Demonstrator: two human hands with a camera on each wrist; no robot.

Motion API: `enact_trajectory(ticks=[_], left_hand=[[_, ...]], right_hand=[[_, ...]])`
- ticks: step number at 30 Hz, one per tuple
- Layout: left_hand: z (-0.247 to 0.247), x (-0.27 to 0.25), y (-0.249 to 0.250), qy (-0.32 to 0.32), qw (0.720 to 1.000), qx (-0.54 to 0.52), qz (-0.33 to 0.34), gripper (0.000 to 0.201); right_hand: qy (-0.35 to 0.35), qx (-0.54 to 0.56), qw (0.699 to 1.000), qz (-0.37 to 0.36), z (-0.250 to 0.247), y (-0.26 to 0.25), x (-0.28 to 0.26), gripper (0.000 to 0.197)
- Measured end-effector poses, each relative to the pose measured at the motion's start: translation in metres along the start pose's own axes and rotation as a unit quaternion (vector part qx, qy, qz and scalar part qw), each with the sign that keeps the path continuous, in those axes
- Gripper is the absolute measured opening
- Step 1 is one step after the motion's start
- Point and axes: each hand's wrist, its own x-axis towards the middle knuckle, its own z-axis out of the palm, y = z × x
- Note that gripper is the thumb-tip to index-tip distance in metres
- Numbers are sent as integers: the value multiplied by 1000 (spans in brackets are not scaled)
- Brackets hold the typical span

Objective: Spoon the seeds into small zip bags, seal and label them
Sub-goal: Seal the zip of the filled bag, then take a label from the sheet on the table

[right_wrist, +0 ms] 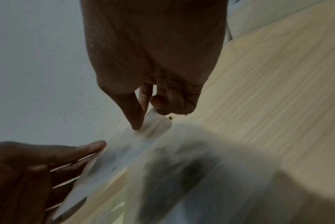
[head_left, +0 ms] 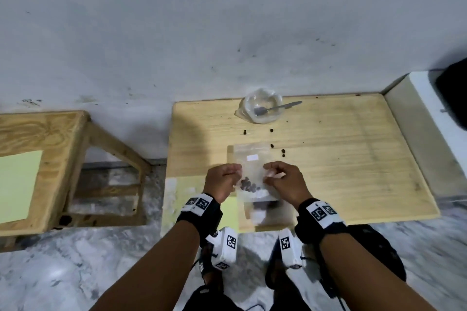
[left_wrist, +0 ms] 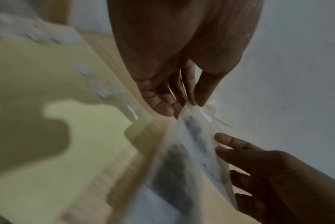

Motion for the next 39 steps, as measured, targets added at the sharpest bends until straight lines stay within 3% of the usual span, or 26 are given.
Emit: enact_trajectory(ticks=[7, 11, 17, 20, 23, 26, 28, 34, 37, 39], left_hand=[[194, 15, 4, -94, 994, 17, -57, 42], [287, 13, -2, -130, 986, 53, -85, 52], [341, 11, -7, -144, 978, 113, -102, 50], [342, 10, -5, -142, 977, 122, -100, 49], [329, 5, 5, -129, 980, 134, -77, 53], [303, 0, 13, -98, 990, 91, -42, 30], [277, -4, 14, -62, 996, 66, -8, 15], [171, -19, 13, 112, 981, 134, 90, 9], [119, -26, -2, 188, 967, 152, 83, 8], [92, -29, -16, 200, 963, 171, 63, 7]], right_hand=[[106, -120, 985, 62, -150, 76, 4, 39], [115, -169, 974, 97, -217, 117, 5, 43], [86, -234, 964, 91, -258, 155, 9, 47], [70, -241, 963, 95, -262, 158, 10, 52], [110, -228, 965, 71, -256, 150, 7, 55], [149, -159, 976, -9, -232, 129, 1, 37], [120, -104, 986, -42, -205, 109, -3, 30], [-23, -92, 995, -44, -111, 71, -14, 17], [-43, -153, 987, -19, -69, 61, -21, 35], [-38, -182, 983, 0, -48, 55, -27, 47]])
